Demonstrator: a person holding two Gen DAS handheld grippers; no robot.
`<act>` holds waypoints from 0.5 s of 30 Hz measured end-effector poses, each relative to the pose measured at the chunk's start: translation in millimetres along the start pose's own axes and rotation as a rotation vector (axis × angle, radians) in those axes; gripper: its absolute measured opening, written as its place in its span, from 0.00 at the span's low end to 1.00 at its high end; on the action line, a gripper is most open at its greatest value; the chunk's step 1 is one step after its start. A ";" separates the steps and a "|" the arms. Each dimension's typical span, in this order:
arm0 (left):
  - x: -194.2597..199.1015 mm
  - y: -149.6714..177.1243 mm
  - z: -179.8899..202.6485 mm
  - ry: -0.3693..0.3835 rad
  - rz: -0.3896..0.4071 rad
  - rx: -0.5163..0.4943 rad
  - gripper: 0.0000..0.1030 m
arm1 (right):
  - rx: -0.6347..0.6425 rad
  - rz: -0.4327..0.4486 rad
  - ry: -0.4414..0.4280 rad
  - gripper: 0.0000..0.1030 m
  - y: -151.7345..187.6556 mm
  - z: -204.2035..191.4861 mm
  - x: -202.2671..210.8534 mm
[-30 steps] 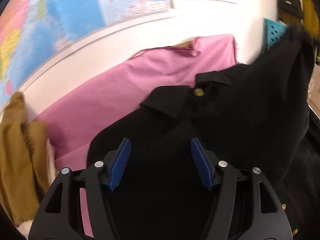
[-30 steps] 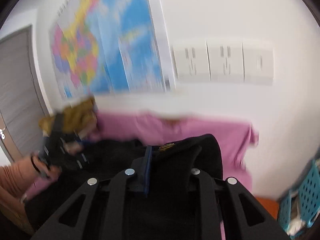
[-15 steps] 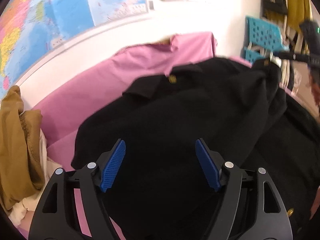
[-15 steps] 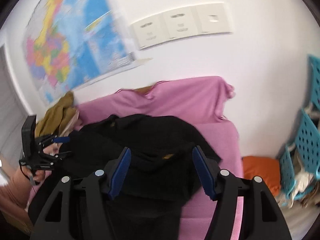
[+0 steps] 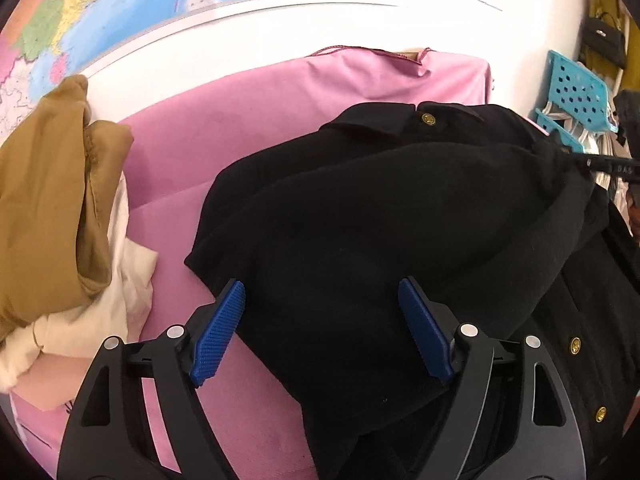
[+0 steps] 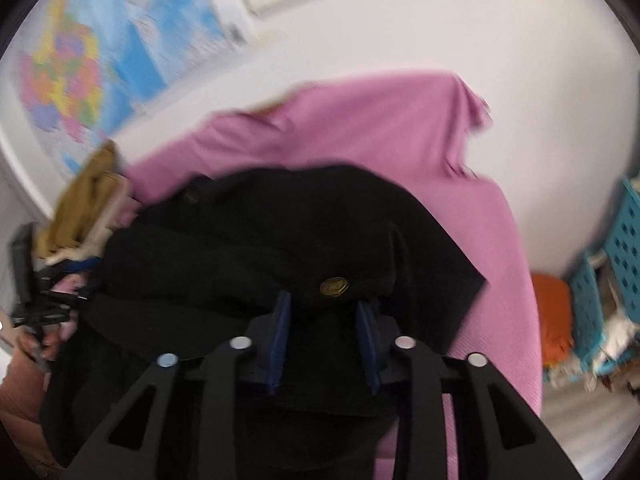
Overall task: Fold large clothes
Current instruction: 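Smooth the folded jacket with the right tool while the left tool hovers open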
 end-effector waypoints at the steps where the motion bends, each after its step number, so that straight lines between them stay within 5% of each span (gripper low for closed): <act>1: 2.4 1.5 1.3 -0.008 0.003 0.000 0.77 | -0.010 0.010 0.006 0.39 1.7 1.2 4.4; 8: 37.6 9.3 -12.6 0.067 0.054 0.083 0.78 | 0.073 0.109 0.005 0.49 9.8 -30.2 51.2; 15: 60.4 43.9 -11.8 0.187 0.000 0.140 0.87 | 0.103 -0.013 0.010 0.51 30.3 -36.6 22.6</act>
Point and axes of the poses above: each gripper's, at about its wrist camera, not at the fingertips, and x roughly against the way its jaws point, z to its right, y to its underside, the point moved 2 cm from there along -x, roughly the way its jaws point, and after that the axes turned 13 degrees about -y, right-handed, at the moved point
